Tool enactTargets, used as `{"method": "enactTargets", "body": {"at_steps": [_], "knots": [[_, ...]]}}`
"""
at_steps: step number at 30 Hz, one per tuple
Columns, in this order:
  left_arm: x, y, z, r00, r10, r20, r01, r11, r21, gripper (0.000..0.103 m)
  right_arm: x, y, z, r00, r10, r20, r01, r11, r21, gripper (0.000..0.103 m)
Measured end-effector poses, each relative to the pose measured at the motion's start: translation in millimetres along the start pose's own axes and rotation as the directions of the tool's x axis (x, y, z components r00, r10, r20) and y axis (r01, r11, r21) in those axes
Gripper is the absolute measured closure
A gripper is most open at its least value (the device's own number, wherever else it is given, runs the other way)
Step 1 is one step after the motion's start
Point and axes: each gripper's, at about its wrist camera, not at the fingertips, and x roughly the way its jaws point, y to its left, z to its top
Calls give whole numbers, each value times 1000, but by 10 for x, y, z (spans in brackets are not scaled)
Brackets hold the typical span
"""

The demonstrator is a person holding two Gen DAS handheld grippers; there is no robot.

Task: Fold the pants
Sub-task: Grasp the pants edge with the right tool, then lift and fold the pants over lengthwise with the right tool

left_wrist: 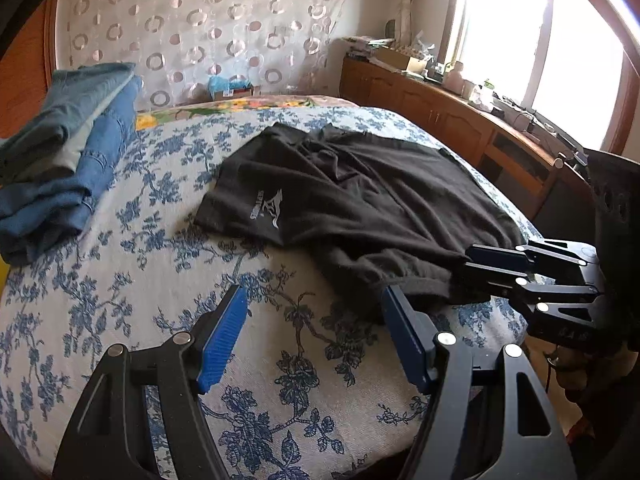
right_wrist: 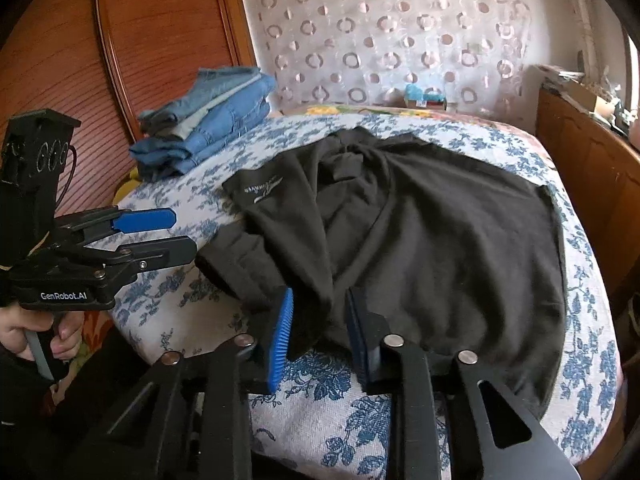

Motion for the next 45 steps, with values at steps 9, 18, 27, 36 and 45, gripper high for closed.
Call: {"method": "enactTargets", "body": {"at_steps": [9, 18, 27, 36, 45], "knots": [[3, -2, -41, 1000, -3, -2, 3, 1000, -5, 32, 7, 74, 40, 999, -31, 20, 32, 999, -37, 100], [-68, -48, -5, 1000, -15, 13, 15, 1000, -9, 32, -311, 2, 101, 989, -89, 118, 93, 995, -25, 100], [-208, -245, 193, 997, -43, 62, 41, 999, 31, 32, -529, -68, 56, 977, -142, 161, 147, 989, -21, 100], [-124, -429, 309, 997, -56, 57, 52, 996, 72, 32, -720, -188, -20, 964, -193, 185, 194, 981, 13, 100], [-18, -545, 325, 997, -66, 39, 62, 994, 90, 32, -711, -285, -203, 965, -217, 149, 209, 976, 68, 100]]}}
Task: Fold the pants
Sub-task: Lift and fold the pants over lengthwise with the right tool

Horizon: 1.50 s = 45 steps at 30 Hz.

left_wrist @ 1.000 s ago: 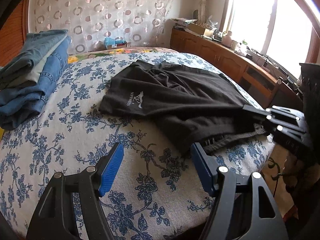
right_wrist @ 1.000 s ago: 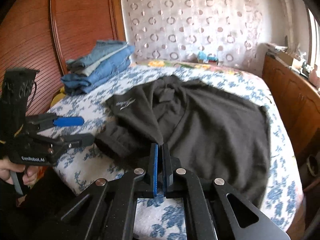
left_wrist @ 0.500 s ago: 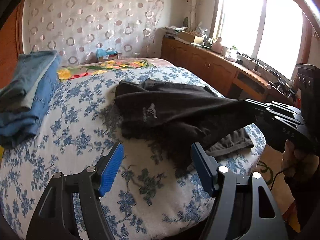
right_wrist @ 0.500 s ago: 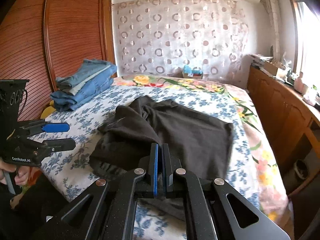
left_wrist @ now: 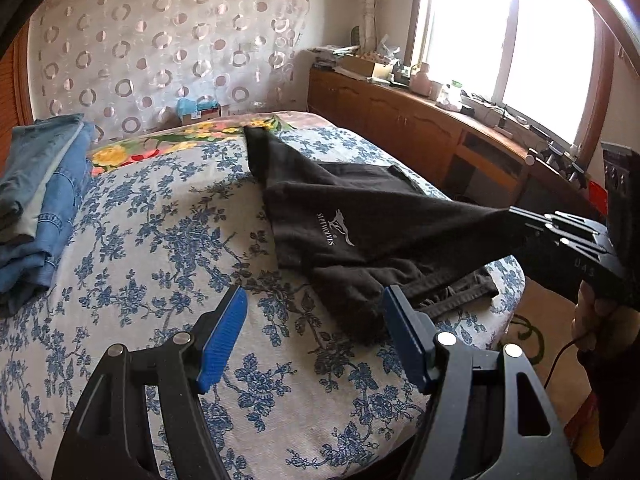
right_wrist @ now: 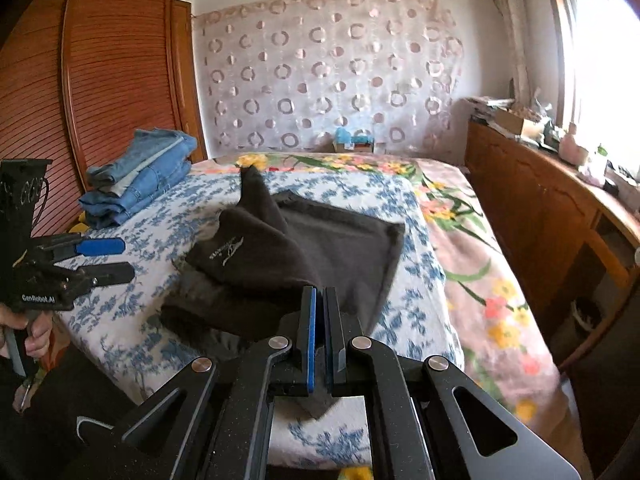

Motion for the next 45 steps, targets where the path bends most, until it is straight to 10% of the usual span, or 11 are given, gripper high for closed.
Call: {"method": "enactTargets", "body": {"at_steps": [20, 27, 45], "knots": [[47, 37, -77, 1000, 16, -11, -16, 1000, -21, 32, 1, -203, -106, 996, 6, -89, -1, 999, 47, 100], [6, 77, -67, 1000, 23, 6, -23, 999, -31, 32, -116, -155, -30, 999, 6, -38, -4, 999, 40, 69], [-31, 310, 94, 998, 57, 36, -57, 998, -9, 32, 406, 276, 359, 989, 128, -73, -133, 989, -69, 65]]}}
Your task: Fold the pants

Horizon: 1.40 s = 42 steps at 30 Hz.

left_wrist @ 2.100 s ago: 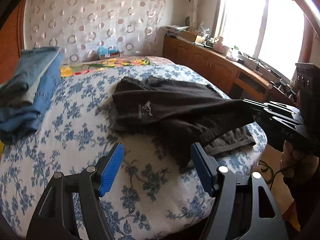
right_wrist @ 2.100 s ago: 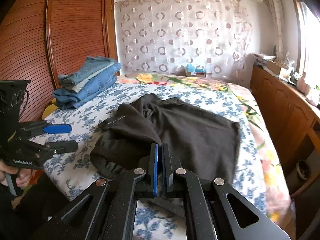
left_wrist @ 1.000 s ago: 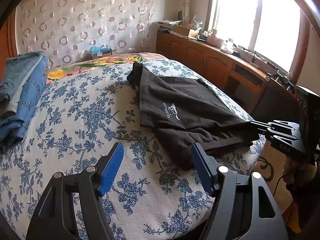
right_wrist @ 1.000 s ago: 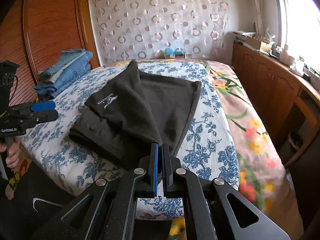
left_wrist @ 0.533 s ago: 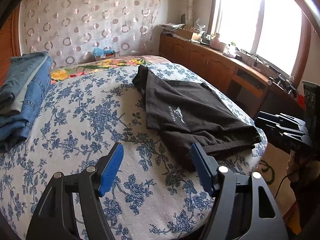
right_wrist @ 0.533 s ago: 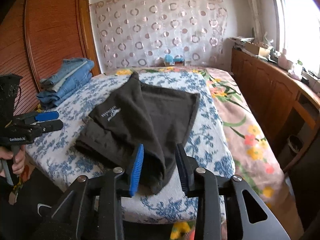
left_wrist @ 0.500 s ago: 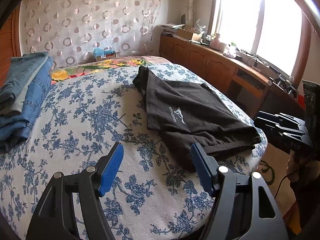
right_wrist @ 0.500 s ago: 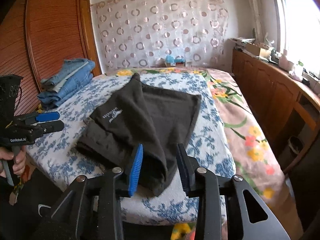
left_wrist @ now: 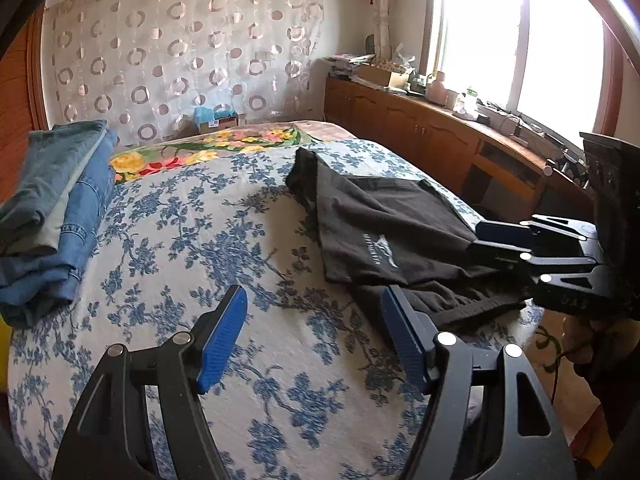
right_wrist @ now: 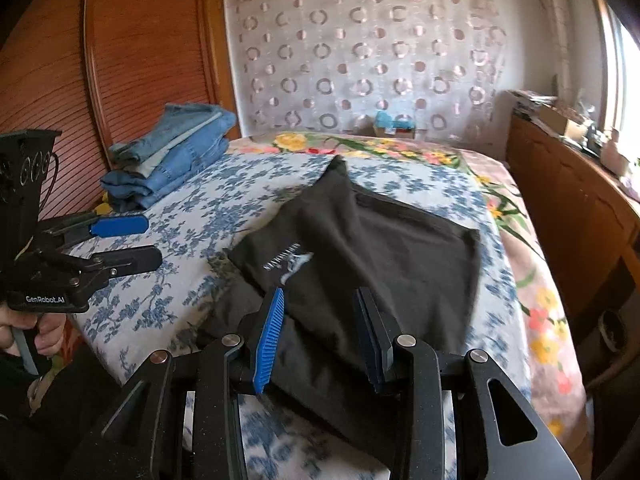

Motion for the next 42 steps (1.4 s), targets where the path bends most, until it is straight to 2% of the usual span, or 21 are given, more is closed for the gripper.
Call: {"method": "enactTargets", "body": {"at_steps": [8, 9, 17, 24, 25, 27, 30, 34, 42], "knots": [[46, 272, 48, 1000, 8, 1, -8, 1000, -26, 32, 322, -19, 192, 996, 71, -48, -72, 997, -17, 66], [57, 305, 54, 1000, 8, 0, -8, 1000, -27, 32, 362, -13, 222, 995, 81, -58, -83, 996, -28, 71], [108, 470, 58, 1000, 1, -7, -1, 1000, -26, 32, 666, 70, 393, 984, 118, -136, -129, 989, -77, 73], [165, 555, 39, 1000, -12, -18, 11, 999, -37, 32, 915, 95, 460, 973, 99, -209, -124, 986, -110, 73], [176, 562, 34, 1000, -13, -20, 12, 999, -38, 32, 939, 83, 464, 971, 94, -218, -121, 986, -113, 75], [195, 571, 25, 1000, -17, -24, 16, 999, -40, 32, 974, 77, 465, 971, 72, -229, -103, 986, -128, 93], [214, 568, 12, 999, -20, -28, 19, 999, -42, 32, 953, 61, 501, 973, 84, -215, -110, 988, -112, 99], [246, 540, 4, 999, -23, -35, 21, 999, -39, 32, 967, 45, 533, 975, 86, -204, -111, 987, -113, 101], [278, 460, 17, 998, -33, -44, 32, 999, -29, 32, 733, -96, 604, 989, 62, -137, -76, 993, -94, 101]]}}
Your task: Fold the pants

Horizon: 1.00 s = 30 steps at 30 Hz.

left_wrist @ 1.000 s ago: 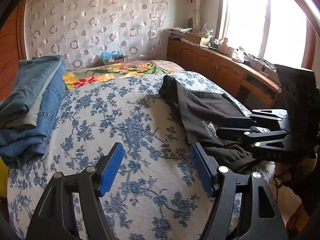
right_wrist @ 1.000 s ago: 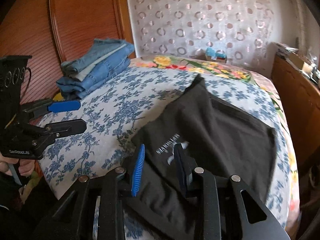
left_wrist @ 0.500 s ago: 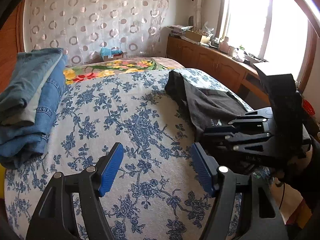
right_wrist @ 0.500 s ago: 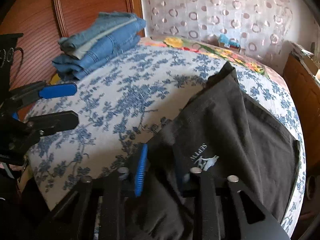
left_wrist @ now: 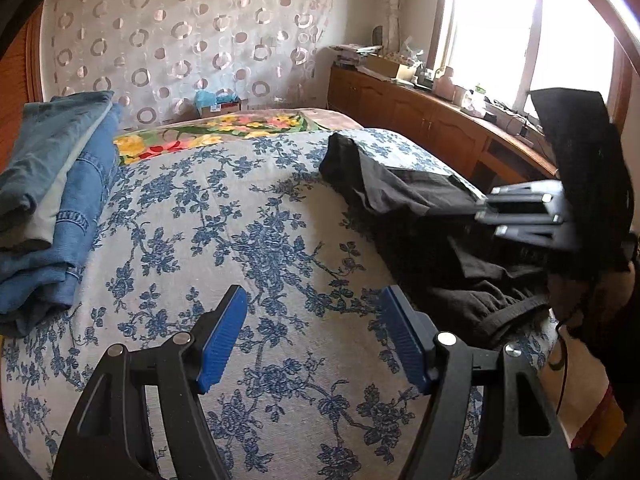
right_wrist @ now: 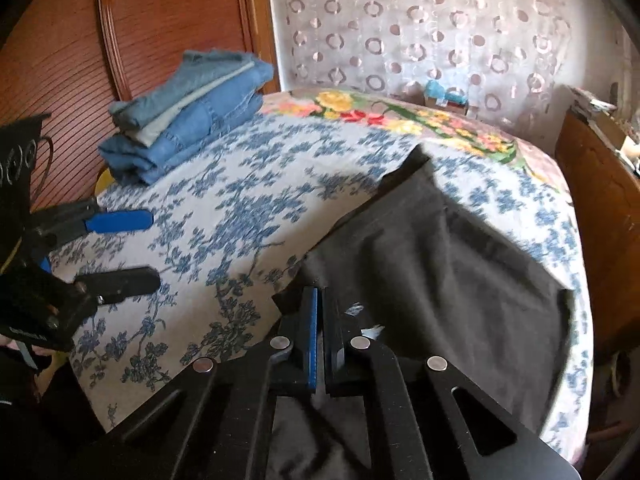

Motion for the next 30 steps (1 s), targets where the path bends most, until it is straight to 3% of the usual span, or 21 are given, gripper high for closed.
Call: {"method": "enactTargets", "body": {"at_steps": [10, 30], "knots": [[144, -192, 100, 999, -34, -19, 35, 999, 25, 32, -250, -544, 150, 990, -141, 12, 141, 990, -4, 101], [427, -443, 159, 996, -57, -74, 60, 997, 40, 32, 81, -1238, 106, 972, -231, -45, 235, 964, 123, 101]]}}
